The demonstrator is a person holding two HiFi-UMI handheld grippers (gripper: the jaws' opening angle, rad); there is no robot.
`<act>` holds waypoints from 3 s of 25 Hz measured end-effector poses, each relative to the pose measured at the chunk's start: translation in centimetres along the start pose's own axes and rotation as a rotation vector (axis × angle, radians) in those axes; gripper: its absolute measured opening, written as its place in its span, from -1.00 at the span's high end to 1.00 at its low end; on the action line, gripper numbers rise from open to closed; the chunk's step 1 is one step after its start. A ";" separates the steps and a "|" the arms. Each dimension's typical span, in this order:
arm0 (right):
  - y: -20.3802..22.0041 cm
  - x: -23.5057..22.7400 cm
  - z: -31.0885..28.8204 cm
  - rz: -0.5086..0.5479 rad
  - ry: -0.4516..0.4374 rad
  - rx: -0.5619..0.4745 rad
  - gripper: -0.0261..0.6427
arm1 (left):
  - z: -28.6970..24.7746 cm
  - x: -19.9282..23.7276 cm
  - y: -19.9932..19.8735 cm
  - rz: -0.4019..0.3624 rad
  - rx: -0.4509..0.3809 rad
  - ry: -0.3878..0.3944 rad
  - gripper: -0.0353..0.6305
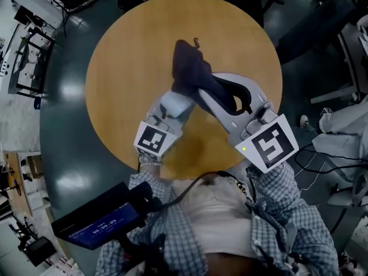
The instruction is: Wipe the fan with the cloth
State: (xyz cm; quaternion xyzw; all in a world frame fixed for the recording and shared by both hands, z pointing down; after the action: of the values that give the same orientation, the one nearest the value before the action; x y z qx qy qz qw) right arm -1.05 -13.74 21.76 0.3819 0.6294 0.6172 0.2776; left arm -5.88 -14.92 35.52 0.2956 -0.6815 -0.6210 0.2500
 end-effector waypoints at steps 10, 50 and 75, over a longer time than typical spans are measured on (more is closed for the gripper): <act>2.3 8.3 -4.0 0.344 -0.174 0.108 0.66 | 0.1 1.7 1.4 -0.073 0.088 -0.037 0.49; 18.7 -3.0 -1.9 -0.360 0.152 0.184 0.66 | 0.7 0.8 -1.5 0.005 -0.060 0.037 0.49; 13.4 1.1 0.4 -0.169 0.048 0.122 0.67 | 1.4 0.8 -4.2 0.004 -0.114 0.045 0.49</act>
State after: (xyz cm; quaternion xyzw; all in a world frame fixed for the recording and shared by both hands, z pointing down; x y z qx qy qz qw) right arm 0.56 -13.34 35.09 0.3287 0.7023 0.5611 0.2897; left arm -7.05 -14.77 31.20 0.2933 -0.6397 -0.6518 0.2828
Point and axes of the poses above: the fingertips, and each gripper's own axes: z backward along the fingers, x to its left, y out of its underside, the point moved 2 cm from there along z, backward along the fingers, and after that the axes turned 2 degrees about y, right-handed, at the moved point
